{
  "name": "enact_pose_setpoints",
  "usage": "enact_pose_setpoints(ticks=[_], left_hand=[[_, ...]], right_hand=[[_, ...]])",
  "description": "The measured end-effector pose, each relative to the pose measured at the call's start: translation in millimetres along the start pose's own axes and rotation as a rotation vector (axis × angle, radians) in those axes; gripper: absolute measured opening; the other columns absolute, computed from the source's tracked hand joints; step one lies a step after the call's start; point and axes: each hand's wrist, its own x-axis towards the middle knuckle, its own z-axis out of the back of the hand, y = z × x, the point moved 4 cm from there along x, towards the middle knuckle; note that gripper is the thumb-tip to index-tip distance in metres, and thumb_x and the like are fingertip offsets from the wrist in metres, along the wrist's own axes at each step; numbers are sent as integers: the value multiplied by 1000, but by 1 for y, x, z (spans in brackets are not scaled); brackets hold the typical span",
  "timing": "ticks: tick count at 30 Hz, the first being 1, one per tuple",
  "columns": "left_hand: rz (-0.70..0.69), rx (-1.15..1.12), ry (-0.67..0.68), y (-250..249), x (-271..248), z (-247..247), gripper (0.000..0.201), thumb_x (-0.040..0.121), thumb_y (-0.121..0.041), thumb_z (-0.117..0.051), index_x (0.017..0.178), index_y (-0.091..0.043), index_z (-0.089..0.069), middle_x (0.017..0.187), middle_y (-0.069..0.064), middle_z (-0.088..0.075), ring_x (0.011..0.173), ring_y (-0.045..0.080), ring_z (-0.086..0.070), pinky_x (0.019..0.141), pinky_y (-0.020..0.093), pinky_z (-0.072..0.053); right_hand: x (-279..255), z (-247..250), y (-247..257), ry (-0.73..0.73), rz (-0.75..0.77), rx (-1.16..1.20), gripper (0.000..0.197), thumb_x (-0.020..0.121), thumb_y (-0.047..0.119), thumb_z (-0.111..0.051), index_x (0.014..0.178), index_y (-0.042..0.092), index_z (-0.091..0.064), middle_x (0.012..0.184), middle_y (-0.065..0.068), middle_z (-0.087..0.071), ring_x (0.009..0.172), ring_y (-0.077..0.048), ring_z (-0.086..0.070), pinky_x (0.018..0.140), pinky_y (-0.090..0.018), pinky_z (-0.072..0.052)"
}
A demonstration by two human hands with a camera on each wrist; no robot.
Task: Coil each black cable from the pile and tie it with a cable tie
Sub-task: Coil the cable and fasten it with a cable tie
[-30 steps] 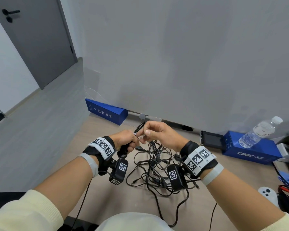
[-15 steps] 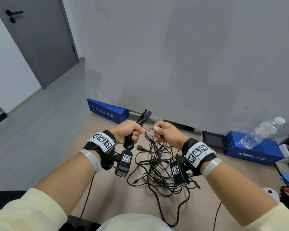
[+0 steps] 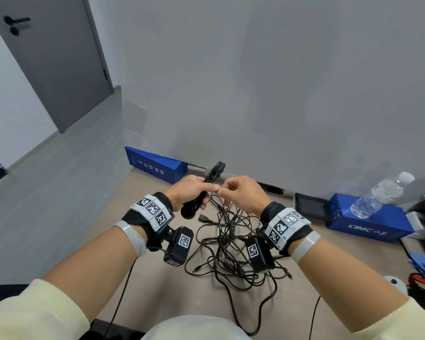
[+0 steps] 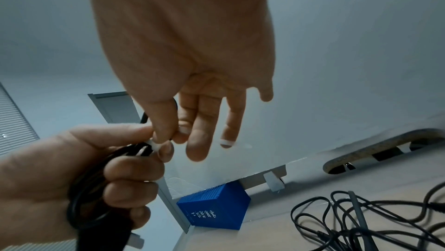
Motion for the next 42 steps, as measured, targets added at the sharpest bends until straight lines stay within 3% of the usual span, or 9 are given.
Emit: enact_pose_setpoints(ticks=[5,7,14,22,25,30,36,39,42], left_hand=[[-12,115,-68,2,-3,2,20,92,-30,-68,95,-11,-69,77,3,-71,72,14,-68,77,32,-49],[-43,71,-97,1,-4,0,14,91,-26,-69,91,-13,-66,74,3,-66,72,15,-64,75,31,-49],[-192,-90,-230,-1,-7,-13,16,85,-9,-72,91,-12,-58,60,-2,-52,53,13,-48,58,28,-45],[-65,112,-316,20,-14,2,15,90,-29,-72,88,-14,-68,85,2,-71,79,16,-68,70,26,-48],[-70,81,-322,33,-22,-8,12,94,-28,-67,99,-16,-66,90,0,-68,87,16,-66,75,29,-50],[-109,-9,-324,51,-31,-26,7,96,-25,-64,97,-19,-65,72,-6,-57,68,11,-55,72,33,-47],[-89,-195,-512,80,-40,-38,40,70,-22,-78,93,5,-60,57,-5,-52,52,14,-43,55,33,-38],[-44,-297,-575,97,-42,-26,19,79,-7,-78,86,-5,-60,57,-5,-52,49,13,-41,49,29,-36],[29,-309,-559,110,-38,6,16,80,-12,-79,82,-11,-63,60,-2,-52,54,16,-43,52,29,-36]], right_hand=[[8,-7,-13,-88,-33,-104,35,89,52,-66,69,23,-65,66,8,-71,64,-5,-59,96,-46,-48],[10,-5,-16,-122,-46,-117,37,88,56,-66,69,24,-65,64,8,-70,66,-6,-61,102,-52,-45],[20,0,-28,-71,-87,12,35,86,56,-69,69,25,-65,60,9,-68,51,0,-52,76,-37,-49],[11,-13,-27,-9,-5,-13,36,88,51,-69,67,22,-63,61,5,-69,47,2,-53,60,-22,-41],[6,-22,-32,33,18,-7,33,88,52,-68,69,25,-64,64,4,-71,54,-5,-60,59,-23,-46],[1,-38,-48,99,31,18,33,89,49,-68,73,21,-68,66,5,-73,64,-11,-67,66,-30,-53],[11,-74,-54,190,35,59,26,90,45,-68,73,26,-68,61,8,-70,54,-3,-57,64,-32,-50],[24,-98,-47,246,17,87,26,90,47,-68,78,24,-70,66,7,-73,54,-1,-55,64,-34,-48],[40,-118,-40,258,7,119,29,90,46,-69,77,20,-69,67,4,-74,48,1,-51,59,-28,-44]])
